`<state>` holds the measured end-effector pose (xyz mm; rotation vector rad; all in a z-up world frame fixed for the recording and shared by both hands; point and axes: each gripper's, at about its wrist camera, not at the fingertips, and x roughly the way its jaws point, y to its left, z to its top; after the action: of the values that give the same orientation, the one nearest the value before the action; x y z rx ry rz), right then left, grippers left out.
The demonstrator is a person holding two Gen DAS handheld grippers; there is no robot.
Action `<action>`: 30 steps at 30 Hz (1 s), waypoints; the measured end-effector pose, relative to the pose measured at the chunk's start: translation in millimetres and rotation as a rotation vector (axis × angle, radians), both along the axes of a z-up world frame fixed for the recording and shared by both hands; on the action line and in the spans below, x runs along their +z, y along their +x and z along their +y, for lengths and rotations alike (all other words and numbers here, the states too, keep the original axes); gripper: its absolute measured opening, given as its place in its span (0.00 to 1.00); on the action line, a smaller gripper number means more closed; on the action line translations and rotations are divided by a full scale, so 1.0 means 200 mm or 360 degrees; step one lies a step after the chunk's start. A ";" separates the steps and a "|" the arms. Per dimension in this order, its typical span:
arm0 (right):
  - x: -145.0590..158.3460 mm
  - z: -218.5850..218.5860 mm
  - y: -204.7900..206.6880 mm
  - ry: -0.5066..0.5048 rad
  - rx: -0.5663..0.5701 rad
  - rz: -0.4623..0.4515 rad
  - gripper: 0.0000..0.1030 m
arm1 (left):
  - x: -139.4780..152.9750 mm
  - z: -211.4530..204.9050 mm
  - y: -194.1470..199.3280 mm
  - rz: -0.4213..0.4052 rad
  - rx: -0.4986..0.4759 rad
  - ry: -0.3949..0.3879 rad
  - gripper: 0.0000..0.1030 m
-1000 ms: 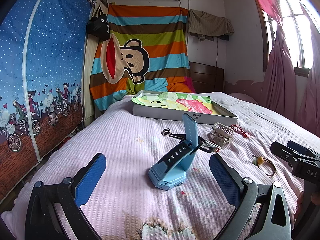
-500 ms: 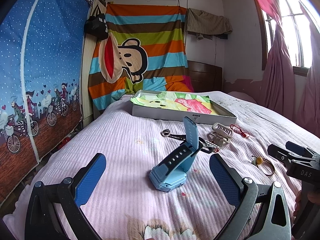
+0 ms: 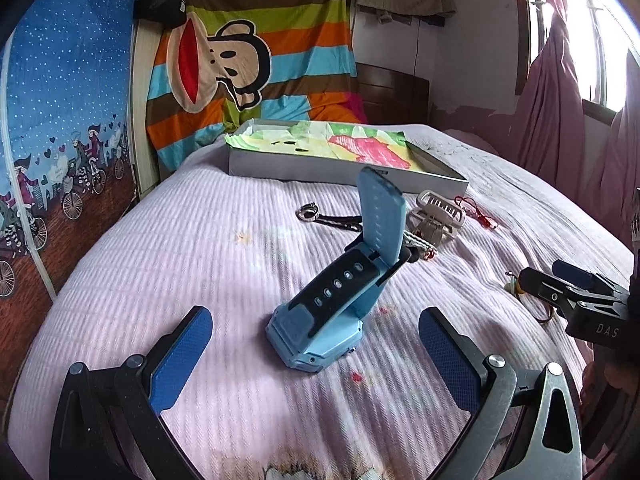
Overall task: Organize jewelry
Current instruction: 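Grasp the light-blue smartwatch with the left tool while the right tool grasps the yellow-bead hair tie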
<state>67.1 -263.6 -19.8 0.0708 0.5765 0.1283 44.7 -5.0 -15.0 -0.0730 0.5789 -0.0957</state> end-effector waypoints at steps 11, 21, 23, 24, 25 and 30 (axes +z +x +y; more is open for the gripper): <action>-0.11 -0.01 0.10 0.0076 0.0012 0.0212 0.73 | -0.04 -0.04 0.06 0.0130 -0.0036 0.0079 0.84; -0.16 0.01 0.11 0.0135 0.0059 0.0276 0.54 | -0.07 -0.08 0.10 0.0200 -0.0120 0.0133 0.53; -0.16 0.01 0.11 0.0150 0.0069 0.0276 0.53 | -0.07 -0.09 0.10 0.0206 -0.0153 0.0116 0.53; -0.16 0.01 0.11 0.0151 0.0072 0.0275 0.53 | -0.07 -0.09 0.10 0.0206 -0.0165 0.0113 0.53; -0.16 0.02 0.11 0.0152 0.0077 0.0275 0.53 | -0.07 -0.10 0.10 0.0203 -0.0178 0.0111 0.53; -0.16 0.03 0.13 0.0156 0.0116 0.0273 0.48 | -0.07 -0.09 0.08 0.0185 -0.0218 0.0073 0.52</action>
<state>92.3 -257.4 -52.7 0.1574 0.7444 0.2226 60.5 -23.6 -28.0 0.0058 0.7019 -0.2119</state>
